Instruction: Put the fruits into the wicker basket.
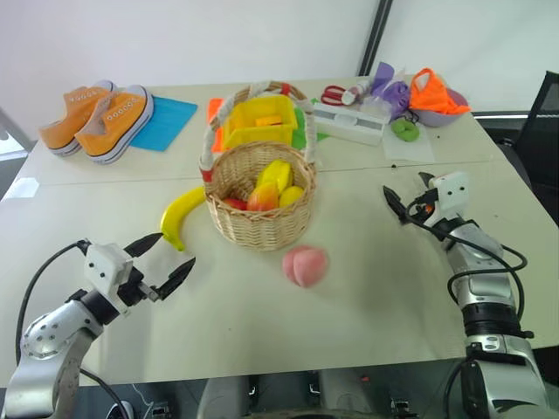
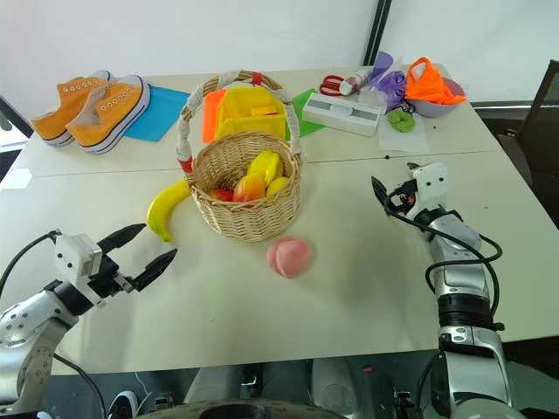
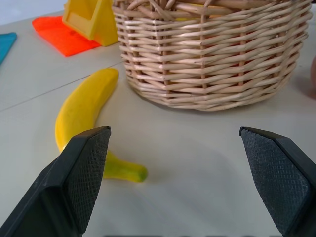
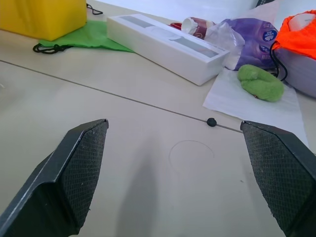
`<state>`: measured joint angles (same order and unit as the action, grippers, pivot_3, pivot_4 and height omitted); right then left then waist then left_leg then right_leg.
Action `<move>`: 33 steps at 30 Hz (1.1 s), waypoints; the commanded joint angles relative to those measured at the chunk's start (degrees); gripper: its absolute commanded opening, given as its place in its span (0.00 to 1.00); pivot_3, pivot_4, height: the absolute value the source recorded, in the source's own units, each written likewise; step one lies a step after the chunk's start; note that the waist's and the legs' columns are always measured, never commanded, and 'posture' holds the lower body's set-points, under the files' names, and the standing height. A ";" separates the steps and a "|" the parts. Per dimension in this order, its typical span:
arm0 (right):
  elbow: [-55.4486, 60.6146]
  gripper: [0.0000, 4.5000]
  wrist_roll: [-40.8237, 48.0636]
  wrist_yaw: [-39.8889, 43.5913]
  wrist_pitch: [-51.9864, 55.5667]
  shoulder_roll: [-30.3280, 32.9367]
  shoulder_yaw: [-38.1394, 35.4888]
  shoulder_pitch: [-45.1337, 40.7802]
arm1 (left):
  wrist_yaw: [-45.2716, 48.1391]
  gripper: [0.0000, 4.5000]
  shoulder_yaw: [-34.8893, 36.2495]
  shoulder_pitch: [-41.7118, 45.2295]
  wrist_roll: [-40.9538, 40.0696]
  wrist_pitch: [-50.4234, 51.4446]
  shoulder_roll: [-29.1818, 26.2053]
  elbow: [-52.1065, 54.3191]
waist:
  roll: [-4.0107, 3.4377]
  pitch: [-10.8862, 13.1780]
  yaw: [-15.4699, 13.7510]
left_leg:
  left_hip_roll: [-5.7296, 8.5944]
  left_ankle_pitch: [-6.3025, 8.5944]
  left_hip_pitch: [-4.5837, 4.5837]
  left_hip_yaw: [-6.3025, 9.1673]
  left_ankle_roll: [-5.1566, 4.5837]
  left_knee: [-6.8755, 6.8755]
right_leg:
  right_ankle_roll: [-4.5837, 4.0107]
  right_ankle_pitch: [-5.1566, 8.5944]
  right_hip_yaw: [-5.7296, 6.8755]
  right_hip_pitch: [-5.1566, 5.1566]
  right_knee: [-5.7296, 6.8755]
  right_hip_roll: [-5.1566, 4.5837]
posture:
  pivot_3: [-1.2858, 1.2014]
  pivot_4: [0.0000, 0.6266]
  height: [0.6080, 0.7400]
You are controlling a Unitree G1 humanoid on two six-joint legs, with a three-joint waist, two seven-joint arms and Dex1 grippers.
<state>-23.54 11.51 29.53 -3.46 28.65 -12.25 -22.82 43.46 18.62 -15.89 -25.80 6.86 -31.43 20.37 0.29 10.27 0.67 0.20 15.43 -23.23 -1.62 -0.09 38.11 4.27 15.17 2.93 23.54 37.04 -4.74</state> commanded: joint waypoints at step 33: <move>24.67 0.99 20.39 26.30 15.70 7.88 0.54 8.27 | 8.33 1.00 5.07 1.42 -6.67 -6.93 -1.79 -3.62 | -0.01 0.00 -0.19 | -0.02 0.01 0.00 0.00 -0.03 0.00 | 0.03 -0.01 0.01 -0.01 0.00 0.04 | 0.52 0.24 1.00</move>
<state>-6.22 26.76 50.46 7.95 33.41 -11.59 -15.88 49.81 20.58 -13.83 -30.17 0.87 -31.90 16.63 0.28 10.28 0.48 0.18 15.44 -23.25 -1.62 -0.12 38.11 4.30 15.16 2.93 23.53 37.03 -4.72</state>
